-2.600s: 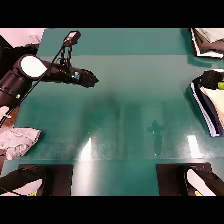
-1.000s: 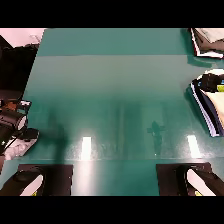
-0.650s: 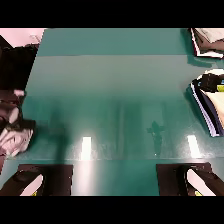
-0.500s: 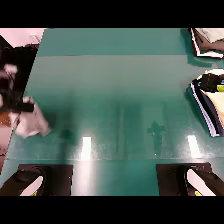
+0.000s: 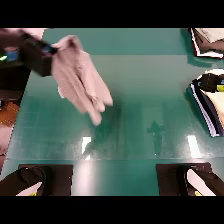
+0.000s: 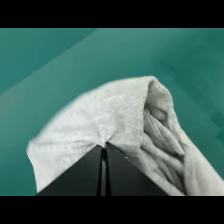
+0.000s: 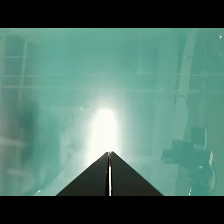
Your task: Fold the shirts.
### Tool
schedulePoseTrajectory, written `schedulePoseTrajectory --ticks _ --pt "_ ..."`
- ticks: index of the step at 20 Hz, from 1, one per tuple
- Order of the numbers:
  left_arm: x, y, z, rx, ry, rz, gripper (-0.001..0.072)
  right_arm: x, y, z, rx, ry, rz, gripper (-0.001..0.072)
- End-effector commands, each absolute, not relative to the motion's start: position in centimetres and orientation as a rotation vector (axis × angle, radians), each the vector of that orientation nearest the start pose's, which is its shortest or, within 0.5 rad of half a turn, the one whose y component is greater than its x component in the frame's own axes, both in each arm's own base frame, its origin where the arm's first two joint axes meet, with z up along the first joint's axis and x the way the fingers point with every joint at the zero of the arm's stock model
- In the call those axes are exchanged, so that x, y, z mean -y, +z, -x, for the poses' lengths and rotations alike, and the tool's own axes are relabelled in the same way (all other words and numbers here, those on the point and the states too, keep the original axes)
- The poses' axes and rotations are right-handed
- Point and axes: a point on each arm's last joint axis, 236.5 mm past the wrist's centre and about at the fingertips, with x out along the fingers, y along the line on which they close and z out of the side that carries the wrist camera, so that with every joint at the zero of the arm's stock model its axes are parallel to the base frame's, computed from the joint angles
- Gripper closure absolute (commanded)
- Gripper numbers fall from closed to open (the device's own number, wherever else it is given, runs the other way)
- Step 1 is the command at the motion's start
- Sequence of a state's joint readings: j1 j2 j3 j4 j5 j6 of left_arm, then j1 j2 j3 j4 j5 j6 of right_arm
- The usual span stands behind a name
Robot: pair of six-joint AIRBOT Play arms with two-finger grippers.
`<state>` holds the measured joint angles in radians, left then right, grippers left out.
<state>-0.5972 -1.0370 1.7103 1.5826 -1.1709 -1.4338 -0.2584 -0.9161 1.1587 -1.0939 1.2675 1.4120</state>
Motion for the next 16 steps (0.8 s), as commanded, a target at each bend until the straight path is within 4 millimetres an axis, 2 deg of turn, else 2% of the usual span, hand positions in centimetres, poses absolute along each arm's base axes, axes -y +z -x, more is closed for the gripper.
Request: schedulePoseTrajectory --ticks 1,4,5,6,7,9,12,14,16 --pt "29.7 31.7 -35.6 -0.43 -0.755 -0.341 0.0686 -1.7 15.3 -34.2 -0.928 0.184 -0.342 0.0695" --pt "33.5 22.4 -39.2 -0.63 -0.78 -0.366 0.0684 -1.7 15.3 -34.2 -0.929 0.184 -0.342 0.0694" --pt "34.1 19.3 -39.8 -0.699 -0.784 -0.382 0.0625 -1.7 15.3 -34.2 -0.929 0.184 -0.342 0.0695" --pt "34.2 16.5 -40.2 -0.772 -0.78 -0.402 0.0352 -1.8 15.3 -34.2 -0.93 0.184 -0.342 0.0695" --pt "33.8 14.4 -40.3 -0.836 -0.771 -0.413 0.0215 -1.8 15.2 -34.1 -0.936 0.186 -0.342 0.0695" --pt "31.4 11.9 -40.6 -0.961 -0.718 -0.394 0.021 -1.8 15.1 -33.9 -0.943 0.188 -0.341 0.0695" --pt "27.4 10.2 -39.6 -1.163 -0.656 -0.268 0.021 -1.8 15.1 -33.9 -0.943 0.188 -0.341 0.0695" --pt "26.7 8.3 -37.5 -1.288 -0.692 -0.183 0.021 -1.8 15.1 -33.9 -0.943 0.188 -0.341 0.0695" --pt "26.3 5.1 -35.3 -1.381 -0.693 -0.153 0.021 -1.8 15.1 -33.9 -0.944 0.188 -0.341 0.0695"
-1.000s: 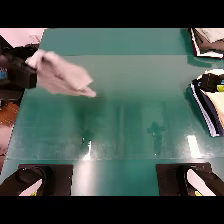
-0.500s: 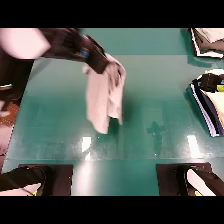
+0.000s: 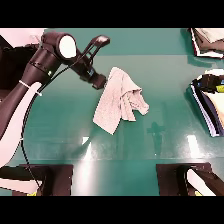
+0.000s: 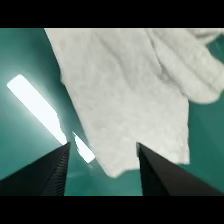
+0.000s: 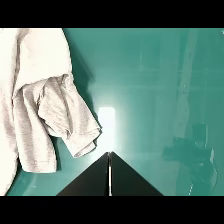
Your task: Fold the shirts.
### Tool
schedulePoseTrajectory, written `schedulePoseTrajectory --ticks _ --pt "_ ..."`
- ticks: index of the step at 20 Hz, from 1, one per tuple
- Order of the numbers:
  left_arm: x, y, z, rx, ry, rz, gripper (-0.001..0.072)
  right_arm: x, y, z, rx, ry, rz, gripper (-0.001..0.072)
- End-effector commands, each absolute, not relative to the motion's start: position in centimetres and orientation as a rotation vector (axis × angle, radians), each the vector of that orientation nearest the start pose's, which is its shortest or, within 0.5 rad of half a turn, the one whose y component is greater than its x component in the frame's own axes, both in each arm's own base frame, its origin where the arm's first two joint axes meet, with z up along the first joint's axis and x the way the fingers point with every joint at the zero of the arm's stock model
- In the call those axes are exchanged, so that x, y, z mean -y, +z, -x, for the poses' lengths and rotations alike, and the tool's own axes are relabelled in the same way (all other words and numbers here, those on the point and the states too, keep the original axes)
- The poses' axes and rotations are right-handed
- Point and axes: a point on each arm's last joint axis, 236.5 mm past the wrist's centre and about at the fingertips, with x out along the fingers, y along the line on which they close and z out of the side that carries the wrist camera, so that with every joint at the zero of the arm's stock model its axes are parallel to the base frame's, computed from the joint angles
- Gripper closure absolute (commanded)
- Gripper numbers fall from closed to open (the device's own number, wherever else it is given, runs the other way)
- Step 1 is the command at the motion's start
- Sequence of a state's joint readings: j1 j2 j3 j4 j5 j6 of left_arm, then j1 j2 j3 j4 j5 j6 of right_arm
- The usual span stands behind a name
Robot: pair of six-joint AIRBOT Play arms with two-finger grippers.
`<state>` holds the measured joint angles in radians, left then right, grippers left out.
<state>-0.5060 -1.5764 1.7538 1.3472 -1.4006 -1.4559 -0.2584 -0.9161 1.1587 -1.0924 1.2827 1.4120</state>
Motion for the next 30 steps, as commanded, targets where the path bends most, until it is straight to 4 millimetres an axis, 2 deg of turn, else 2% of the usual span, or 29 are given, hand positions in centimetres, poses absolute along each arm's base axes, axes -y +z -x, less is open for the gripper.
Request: schedulePoseTrajectory --ticks 1,3,5,7,10,12,14,18,19,20,21,22,23,24,26,27,28,29,30 --pt "26.2 3.4 -34.0 -1.423 -0.691 -0.124 0.021 -1.9 15.1 -33.9 -0.944 0.188 -0.341 0.0695" --pt "26.1 0.4 -31.5 -1.472 -0.684 -0.045 0.021 -1.8 15.1 -33.9 -0.944 0.188 -0.341 0.0695" --pt "24.9 -1.9 -29.5 -1.481 -0.626 0.012 0.021 -1.8 15.1 -33.9 -0.944 0.188 -0.341 0.0695" --pt "24.0 -3.0 -28.4 -1.448 -0.568 0.077 0.0209 -1.8 15.1 -33.9 -0.943 0.188 -0.341 0.0695" --pt "24.0 -4.7 -27.7 -1.407 -0.523 0.184 0.0198 -1.9 15.1 -33.9 -0.943 0.188 -0.341 0.0695" --pt "24.1 -5.9 -28.1 -1.383 -0.498 0.231 0.02 -1.9 15.1 -33.9 -0.944 0.189 -0.341 0.0695" --pt "24.3 -6.2 -29.4 -1.33 -0.472 0.27 0.0201 -1.9 15.1 -33.9 -0.945 0.189 -0.342 0.0695" --pt "25.9 -7.4 -30.5 -1.331 -0.451 0.393 0.0203 -1.9 15.1 -33.9 -0.945 0.189 -0.342 0.0695" --pt "26.0 -7.7 -30.6 -1.336 -0.444 0.404 0.021 -1.9 15.1 -33.9 -0.945 0.189 -0.342 0.0695" --pt "26.0 -7.7 -30.6 -1.334 -0.443 0.403 0.0261 -1.9 15.1 -33.9 -0.945 0.189 -0.342 0.0695" --pt "26.0 -7.6 -30.7 -1.331 -0.446 0.4 0.0438 -1.9 15.1 -33.9 -0.945 0.189 -0.342 0.0695" --pt "26.0 -7.4 -30.8 -1.331 -0.453 0.387 0.0653 -1.9 15.1 -33.9 -0.945 0.191 -0.343 0.0695" --pt "26.1 -6.9 -30.9 -1.327 -0.474 0.363 0.0686 -1.9 15.1 -33.9 -0.945 0.191 -0.343 0.0694" --pt "25.9 -5.9 -31.2 -1.324 -0.492 0.327 0.0686 -1.9 15.0 -33.9 -0.947 0.191 -0.344 0.0694" --pt "24.3 -2.9 -32.6 -1.281 -0.51 0.222 0.0686 -2.8 14.2 -34.3 -0.981 0.227 -0.388 0.0681" --pt "23.1 -0.8 -33.6 -1.243 -0.505 0.163 0.0686 -3.8 13.4 -34.5 -1.014 0.28 -0.408 0.0545" --pt "21.8 1.4 -34.4 -1.202 -0.493 0.12 0.0685 -5.1 12.3 -34.7 -1.057 0.338 -0.424 0.0332" --pt "20.4 3.6 -35.2 -1.159 -0.475 0.09 0.0685 -6.3 11.0 -35.0 -1.105 0.376 -0.436 0.0259" --pt "19.5 5.6 -35.8 -1.116 -0.462 0.077 0.0685 -7.6 9.4 -35.5 -1.147 0.416 -0.428 0.026"
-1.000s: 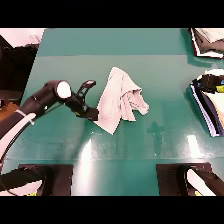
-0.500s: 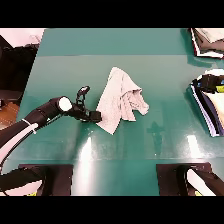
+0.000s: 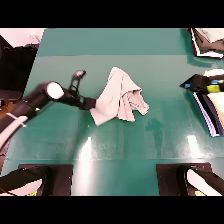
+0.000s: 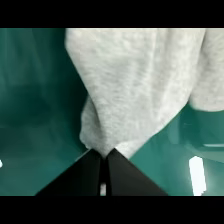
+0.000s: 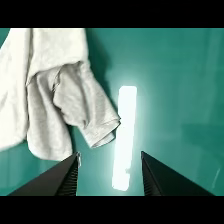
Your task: Fold the shirts.
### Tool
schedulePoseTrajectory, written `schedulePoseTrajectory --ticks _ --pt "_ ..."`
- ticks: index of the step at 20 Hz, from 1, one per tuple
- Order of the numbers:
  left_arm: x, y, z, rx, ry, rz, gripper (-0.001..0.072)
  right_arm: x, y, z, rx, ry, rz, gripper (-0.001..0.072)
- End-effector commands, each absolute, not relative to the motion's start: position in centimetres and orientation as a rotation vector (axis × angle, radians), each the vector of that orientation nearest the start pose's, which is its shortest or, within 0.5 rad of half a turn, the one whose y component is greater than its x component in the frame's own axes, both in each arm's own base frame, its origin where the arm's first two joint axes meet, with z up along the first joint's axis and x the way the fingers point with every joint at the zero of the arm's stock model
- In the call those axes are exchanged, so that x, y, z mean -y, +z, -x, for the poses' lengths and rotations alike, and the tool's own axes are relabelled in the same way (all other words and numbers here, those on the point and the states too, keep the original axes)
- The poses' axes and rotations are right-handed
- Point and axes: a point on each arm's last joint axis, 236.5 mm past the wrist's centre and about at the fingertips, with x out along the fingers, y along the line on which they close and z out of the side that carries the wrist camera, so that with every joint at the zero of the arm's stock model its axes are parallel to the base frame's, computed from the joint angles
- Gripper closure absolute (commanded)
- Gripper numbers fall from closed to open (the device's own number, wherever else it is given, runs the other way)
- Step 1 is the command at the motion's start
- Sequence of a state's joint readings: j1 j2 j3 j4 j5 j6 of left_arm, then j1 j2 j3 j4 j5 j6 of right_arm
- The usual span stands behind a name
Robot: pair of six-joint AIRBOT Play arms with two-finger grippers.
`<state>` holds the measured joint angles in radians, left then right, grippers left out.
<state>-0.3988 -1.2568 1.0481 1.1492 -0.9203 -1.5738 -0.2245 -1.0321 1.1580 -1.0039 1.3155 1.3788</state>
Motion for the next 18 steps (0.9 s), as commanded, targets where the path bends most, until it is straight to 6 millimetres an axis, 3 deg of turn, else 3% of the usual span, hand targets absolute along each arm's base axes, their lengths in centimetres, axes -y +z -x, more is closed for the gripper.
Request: schedulePoseTrajectory --ticks 1,3,5,7,9,13,17,18 --pt "18.8 7.5 -36.3 -1.075 -0.454 0.076 0.0685 -9.1 7.6 -36.2 -1.181 0.456 -0.401 0.026" --pt "18.4 9.4 -36.6 -1.024 -0.449 0.072 0.0685 -12.6 4.2 -37.6 -1.218 0.522 -0.344 0.026" --pt "18.3 9.5 -36.4 -1.028 -0.45 0.071 0.0685 -15.4 0.9 -39.3 -1.22 0.543 -0.304 0.026" --pt "18.3 9.4 -36.2 -1.036 -0.451 0.07 0.0685 -17.2 -2.2 -40.7 -1.221 0.531 -0.293 0.026" --pt "18.3 9.4 -36.2 -1.036 -0.451 0.069 0.0685 -18.7 -4.6 -40.8 -1.263 0.551 -0.274 0.026" --pt "18.3 9.4 -36.2 -1.036 -0.451 0.07 0.0685 -20.8 -6.9 -41.7 -1.299 0.586 -0.232 0.0262" --pt "18.2 9.2 -36.0 -1.047 -0.451 0.066 0.0685 -20.4 -6.9 -43.2 -1.278 0.572 -0.238 0.0287" --pt "18.2 9.2 -36.0 -1.048 -0.452 0.066 0.0685 -20.2 -6.9 -43.3 -1.277 0.569 -0.241 0.0434"
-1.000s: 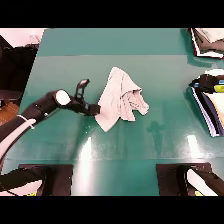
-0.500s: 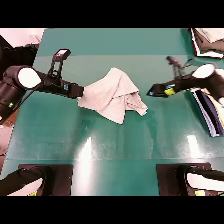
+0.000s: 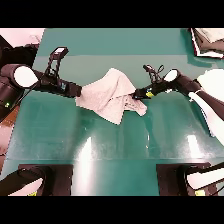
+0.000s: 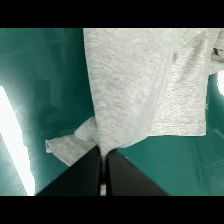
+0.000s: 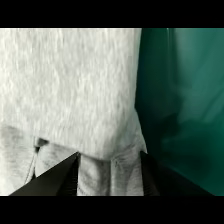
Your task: Fold the shirts.
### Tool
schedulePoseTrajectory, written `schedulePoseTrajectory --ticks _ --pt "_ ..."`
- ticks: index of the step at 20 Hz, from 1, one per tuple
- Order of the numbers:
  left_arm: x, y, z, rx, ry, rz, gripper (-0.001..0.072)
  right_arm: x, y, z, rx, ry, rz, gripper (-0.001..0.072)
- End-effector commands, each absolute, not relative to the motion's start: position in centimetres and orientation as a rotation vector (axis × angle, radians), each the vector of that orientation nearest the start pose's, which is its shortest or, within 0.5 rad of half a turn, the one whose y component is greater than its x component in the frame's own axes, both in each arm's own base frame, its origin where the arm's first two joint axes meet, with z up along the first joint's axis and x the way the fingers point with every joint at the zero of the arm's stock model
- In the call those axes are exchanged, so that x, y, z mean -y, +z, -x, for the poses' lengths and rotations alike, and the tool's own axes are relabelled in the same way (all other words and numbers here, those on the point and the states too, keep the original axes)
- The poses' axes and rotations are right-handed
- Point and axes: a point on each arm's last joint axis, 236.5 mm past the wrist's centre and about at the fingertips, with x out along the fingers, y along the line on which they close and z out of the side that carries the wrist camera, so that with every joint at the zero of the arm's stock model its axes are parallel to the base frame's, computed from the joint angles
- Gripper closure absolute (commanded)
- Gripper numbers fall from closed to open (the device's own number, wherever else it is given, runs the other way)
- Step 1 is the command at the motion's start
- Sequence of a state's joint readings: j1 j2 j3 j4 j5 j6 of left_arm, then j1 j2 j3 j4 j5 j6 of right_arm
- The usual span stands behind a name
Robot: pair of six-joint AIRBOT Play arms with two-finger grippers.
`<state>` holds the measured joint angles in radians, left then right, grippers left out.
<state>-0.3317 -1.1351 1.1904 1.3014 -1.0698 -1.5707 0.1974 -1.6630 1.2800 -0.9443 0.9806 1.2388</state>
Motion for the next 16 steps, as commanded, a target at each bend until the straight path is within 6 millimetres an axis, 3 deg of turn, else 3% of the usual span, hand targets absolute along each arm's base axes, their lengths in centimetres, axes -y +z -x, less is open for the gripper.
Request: schedulePoseTrajectory --ticks 1,4,5,7,9,12,16 --pt "18.2 9.2 -35.9 -1.05 -0.451 0.065 0.0686 -19.6 -7.0 -43.3 -1.284 0.562 -0.231 0.0702" --pt "17.5 9.5 -35.9 -1.044 -0.436 0.035 0.0685 -17.9 -5.0 -43.4 -1.257 0.549 -0.197 0.0697" --pt "16.8 10.3 -36.1 -1.016 -0.417 0.004 0.0685 -17.1 -3.3 -43.8 -1.217 0.538 -0.198 0.0697" --pt "14.9 13.7 -36.7 -0.924 -0.372 -0.055 0.0685 -14.4 2.2 -44.8 -1.089 0.499 -0.207 0.0697" --pt "13.8 19.1 -36.8 -0.802 -0.348 -0.082 0.0686 -11.4 9.1 -45.3 -0.937 0.456 -0.208 0.0698" --pt "13.6 28.5 -35.9 -0.598 -0.364 -0.054 0.0686 -8.2 21.4 -44.3 -0.702 0.422 -0.188 0.0698" --pt "13.0 38.8 -32.1 -0.389 -0.402 -0.014 0.0685 -7.2 36.9 -39.1 -0.366 0.404 -0.086 0.0698"
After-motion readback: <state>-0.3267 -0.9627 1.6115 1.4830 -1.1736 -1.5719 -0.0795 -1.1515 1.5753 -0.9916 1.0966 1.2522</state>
